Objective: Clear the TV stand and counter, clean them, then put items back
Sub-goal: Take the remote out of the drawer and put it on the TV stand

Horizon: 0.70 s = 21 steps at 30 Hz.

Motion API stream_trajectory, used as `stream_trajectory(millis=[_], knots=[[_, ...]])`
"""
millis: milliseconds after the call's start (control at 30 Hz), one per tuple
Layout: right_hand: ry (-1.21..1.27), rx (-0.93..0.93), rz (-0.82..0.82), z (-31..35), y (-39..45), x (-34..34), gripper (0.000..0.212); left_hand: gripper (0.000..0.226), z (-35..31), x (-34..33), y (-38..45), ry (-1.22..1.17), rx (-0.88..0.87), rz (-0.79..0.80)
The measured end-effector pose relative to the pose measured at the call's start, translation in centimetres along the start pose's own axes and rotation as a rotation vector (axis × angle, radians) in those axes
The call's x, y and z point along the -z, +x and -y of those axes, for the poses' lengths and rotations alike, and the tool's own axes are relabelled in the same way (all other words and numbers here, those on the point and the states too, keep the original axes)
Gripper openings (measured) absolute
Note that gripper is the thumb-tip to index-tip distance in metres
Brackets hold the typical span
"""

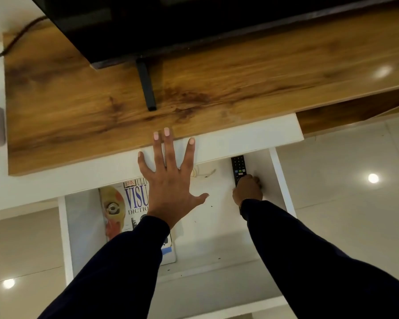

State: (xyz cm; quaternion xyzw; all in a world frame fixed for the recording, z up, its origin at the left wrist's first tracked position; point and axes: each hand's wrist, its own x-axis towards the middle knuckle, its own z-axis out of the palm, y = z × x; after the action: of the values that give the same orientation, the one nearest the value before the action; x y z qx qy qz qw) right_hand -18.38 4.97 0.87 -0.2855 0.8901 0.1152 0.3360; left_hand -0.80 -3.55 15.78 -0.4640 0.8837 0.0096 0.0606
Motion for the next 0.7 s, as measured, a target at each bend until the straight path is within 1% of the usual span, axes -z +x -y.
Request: stream_trajectory(millis=[167,267,333,533,633,700], knots=[[0.152,-0.033,0.047,-0.4,0.1,-0.4,0.061,0.137,-0.1,0.0,0.0,0.012,0.003,0.006],[0.266,0.008,0.099,-1.2,-1.1,0.3,0.062,0.143,-0.1,0.6,-0.1,0.012,-0.006,0.038],[0.312,0.065,0.117,-1.7,-2.7,1.3,0.059,0.148,0.0,1.1,-0.3,0.013,-0.017,0.079],[0.252,0.289,0.146,-2.8,-9.7,6.6,0.05,0.163,0.7,5.1,-0.5,0.083,-0.081,0.253],[0.258,0.417,0.163,-3.3,-13.0,9.7,0.05,0.16,1.6,7.3,-0.6,0.112,-0.132,0.314],[0.248,0.486,0.142,-3.7,-14.9,12.5,0.052,0.151,2.4,9.2,-0.4,0.109,-0.138,0.337]])
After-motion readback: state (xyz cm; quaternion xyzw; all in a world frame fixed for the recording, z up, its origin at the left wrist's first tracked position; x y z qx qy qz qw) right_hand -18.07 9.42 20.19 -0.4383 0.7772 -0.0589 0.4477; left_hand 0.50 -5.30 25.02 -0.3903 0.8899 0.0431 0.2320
